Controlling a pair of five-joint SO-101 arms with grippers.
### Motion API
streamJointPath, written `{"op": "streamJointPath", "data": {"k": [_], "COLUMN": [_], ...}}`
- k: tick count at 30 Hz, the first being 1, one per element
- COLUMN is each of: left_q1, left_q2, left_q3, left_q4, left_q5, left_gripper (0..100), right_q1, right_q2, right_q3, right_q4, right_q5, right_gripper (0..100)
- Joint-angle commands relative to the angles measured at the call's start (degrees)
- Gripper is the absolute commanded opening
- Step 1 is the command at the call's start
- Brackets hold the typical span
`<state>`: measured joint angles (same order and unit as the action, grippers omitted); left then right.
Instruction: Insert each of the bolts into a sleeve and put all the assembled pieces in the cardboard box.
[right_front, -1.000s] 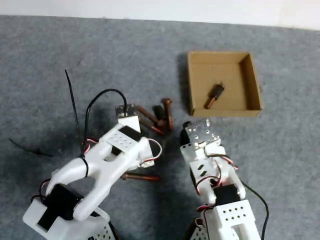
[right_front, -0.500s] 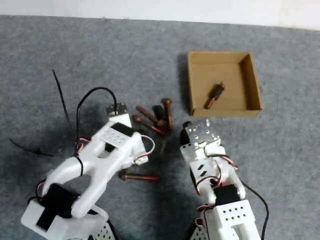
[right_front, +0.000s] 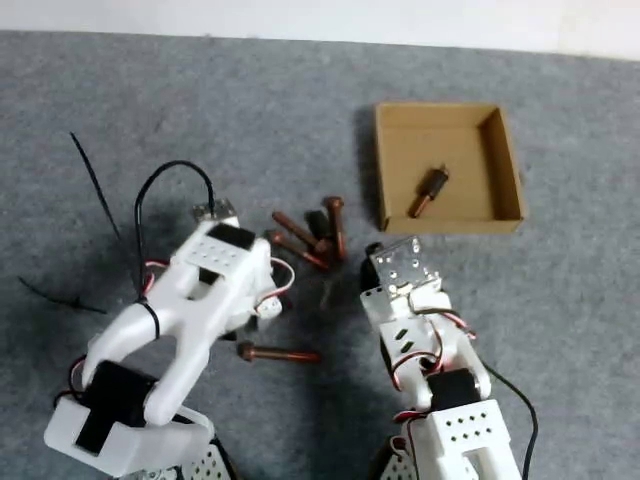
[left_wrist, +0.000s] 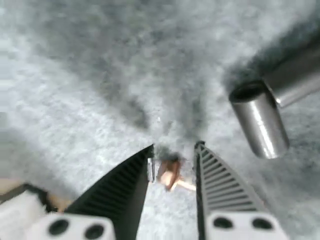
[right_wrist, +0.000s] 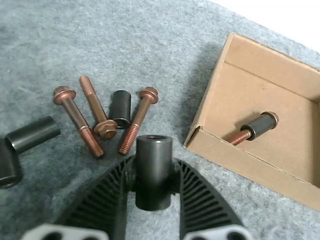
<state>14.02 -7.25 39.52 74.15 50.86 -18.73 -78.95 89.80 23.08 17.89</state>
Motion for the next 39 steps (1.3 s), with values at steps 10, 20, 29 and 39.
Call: {"op": "streamJointPath", "data": {"k": [10, 20, 29, 39], "left_q1": [8.66, 14.73, 14.81, 9.45], "left_q2": [-1.45, -0.84, -0.75, -0.75], "left_q3": [-6.9, 0.57, 3.74, 4.0], "left_q4": [17.14, 13.71, 5.71, -3.43], "left_q5": [-13.01, -13.1, -13.19, -13.19], "left_gripper": [13, 13, 13, 13], "right_q1": [0.66, 0.66, 0.66, 0.66], "right_q2": [-1.01, -1.01, -1.01, -1.01], "right_q3": [-0.84, -0.84, -0.84, -0.84], "right_q4": [-1.63, -1.63, -1.63, -1.63], "right_q5": [0.7, 0.7, 0.7, 0.7], "right_gripper": [0.5, 0.5, 0.5, 0.5]}}
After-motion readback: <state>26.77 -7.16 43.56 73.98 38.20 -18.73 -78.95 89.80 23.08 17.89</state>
